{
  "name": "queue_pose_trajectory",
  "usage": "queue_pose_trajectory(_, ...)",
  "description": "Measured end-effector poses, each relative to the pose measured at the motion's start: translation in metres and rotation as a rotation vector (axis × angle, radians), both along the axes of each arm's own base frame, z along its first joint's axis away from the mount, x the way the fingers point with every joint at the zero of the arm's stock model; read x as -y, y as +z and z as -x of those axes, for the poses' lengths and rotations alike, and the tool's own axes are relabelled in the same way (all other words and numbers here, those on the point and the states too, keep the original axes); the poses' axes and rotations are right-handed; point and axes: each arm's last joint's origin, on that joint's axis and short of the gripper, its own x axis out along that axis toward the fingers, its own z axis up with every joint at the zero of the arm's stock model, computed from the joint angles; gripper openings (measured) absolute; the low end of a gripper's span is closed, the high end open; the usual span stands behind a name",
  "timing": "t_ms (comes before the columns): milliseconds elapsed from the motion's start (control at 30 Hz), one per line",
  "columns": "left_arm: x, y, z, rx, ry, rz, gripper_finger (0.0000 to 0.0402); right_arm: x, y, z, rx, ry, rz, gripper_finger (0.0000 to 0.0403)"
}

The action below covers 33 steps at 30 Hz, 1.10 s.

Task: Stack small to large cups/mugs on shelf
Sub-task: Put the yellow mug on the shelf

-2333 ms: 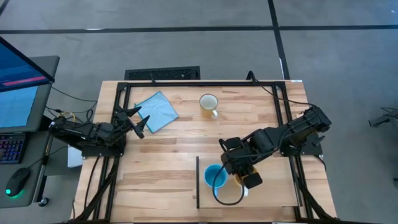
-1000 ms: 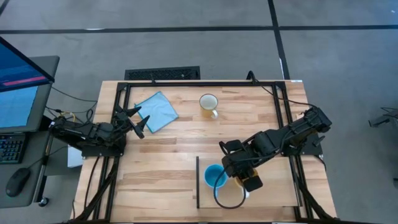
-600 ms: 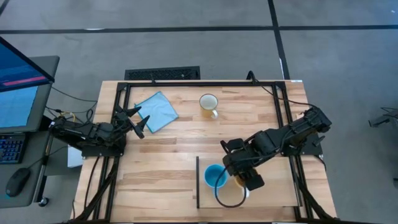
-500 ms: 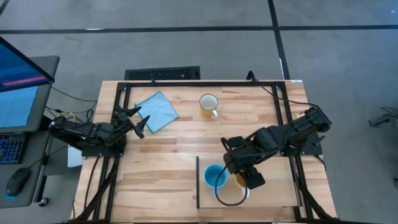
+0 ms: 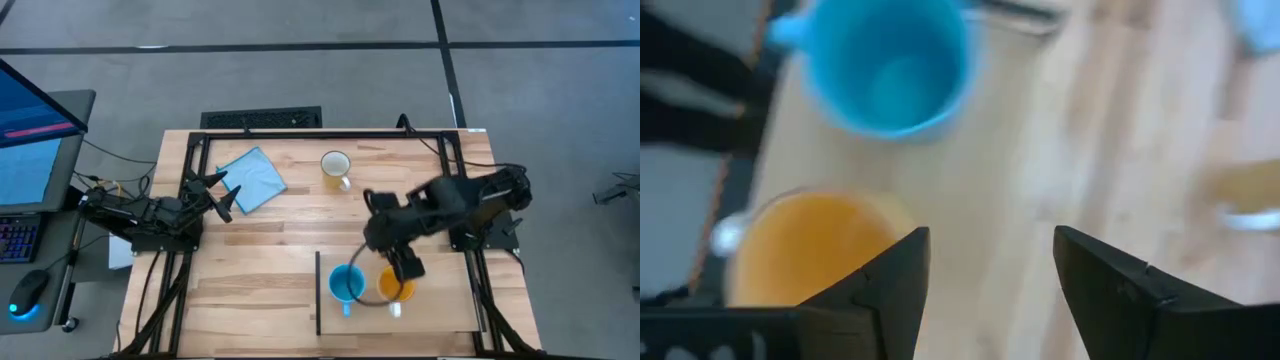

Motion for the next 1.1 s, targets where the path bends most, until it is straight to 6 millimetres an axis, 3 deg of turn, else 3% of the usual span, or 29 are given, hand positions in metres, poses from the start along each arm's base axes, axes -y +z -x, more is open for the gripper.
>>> queue_pose_trajectory(133,0.000,0.000,0.000,0.001,0.000,0.000,0.0302,0.029,0.011,0.002,0.065,-0.056,0.070,0.0235)
queue_pose_trajectory(433,0.000,0.000,0.000,-0.002,0.000,0.000,0.0302,0.096,0.043,0.028,0.219,-0.104,0.164,0.0235)
queue_pose_trajectory(667,0.000,0.000,0.000,-0.002,0.000,-0.001,0.0302,0.114,0.050,0.013,0.354,-0.295,0.077,0.0235)
queue_pose_trajectory(867,0.000,0.000,0.000,-0.002,0.000,0.000,0.0302,0.124,0.045,0.000,0.378,-0.114,0.142,0.0235)
queue_pose_trajectory(1100,0.000,0.000,0.000,-0.003,0.000,-0.001,0.0302,0.198,0.052,0.012,0.437,-0.392,0.141,0.0235)
